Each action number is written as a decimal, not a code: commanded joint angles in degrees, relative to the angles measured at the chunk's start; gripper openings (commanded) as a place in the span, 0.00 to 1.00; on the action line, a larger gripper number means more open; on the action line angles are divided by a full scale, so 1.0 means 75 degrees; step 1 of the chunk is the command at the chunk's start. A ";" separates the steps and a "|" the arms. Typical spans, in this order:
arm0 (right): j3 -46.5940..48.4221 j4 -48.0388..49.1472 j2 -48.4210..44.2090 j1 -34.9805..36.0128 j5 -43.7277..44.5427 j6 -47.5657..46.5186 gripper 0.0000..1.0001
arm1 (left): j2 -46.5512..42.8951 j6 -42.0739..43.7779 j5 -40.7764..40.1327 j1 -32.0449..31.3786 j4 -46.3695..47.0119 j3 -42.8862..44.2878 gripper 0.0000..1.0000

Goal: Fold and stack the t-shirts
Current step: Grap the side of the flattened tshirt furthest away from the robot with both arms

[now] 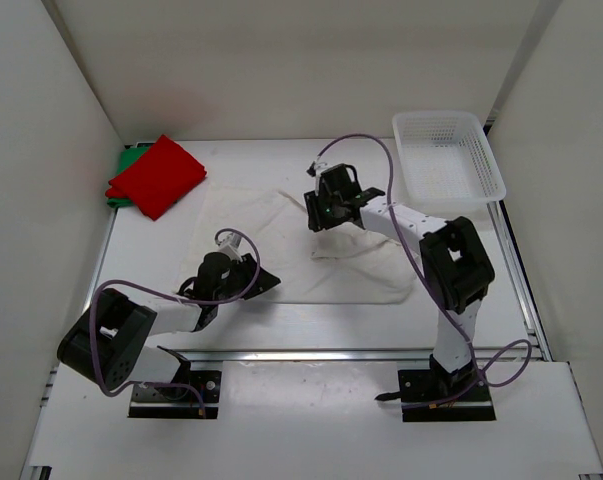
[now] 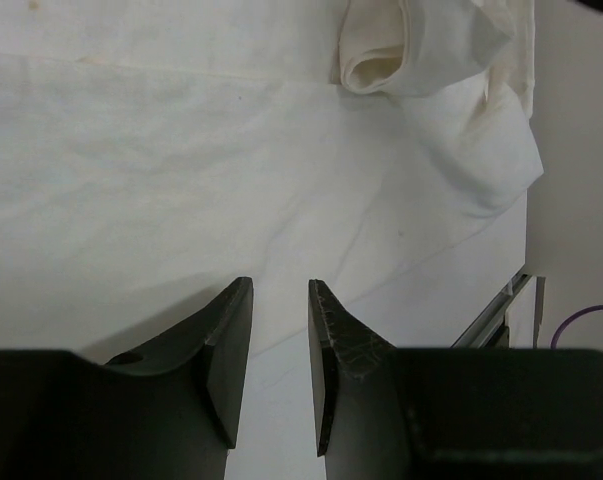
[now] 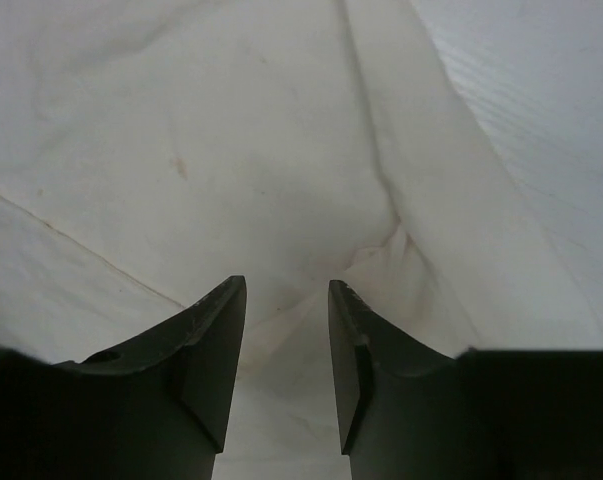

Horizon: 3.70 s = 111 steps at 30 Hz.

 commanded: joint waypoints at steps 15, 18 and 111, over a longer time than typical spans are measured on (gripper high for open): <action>0.1343 -0.1316 0.1193 0.0656 0.2643 -0.0767 0.40 | 0.0006 0.0084 0.0255 0.0090 0.0279 -0.0143 0.39; 0.1555 -0.1481 0.1405 0.0750 0.2432 -0.0791 0.42 | -0.0028 0.0049 0.0279 0.0125 0.0314 -0.0131 0.39; 0.1766 0.1179 0.0621 -0.2989 -0.0428 0.1201 0.00 | 0.8280 0.3646 -0.3366 0.3500 -0.9002 1.4317 0.58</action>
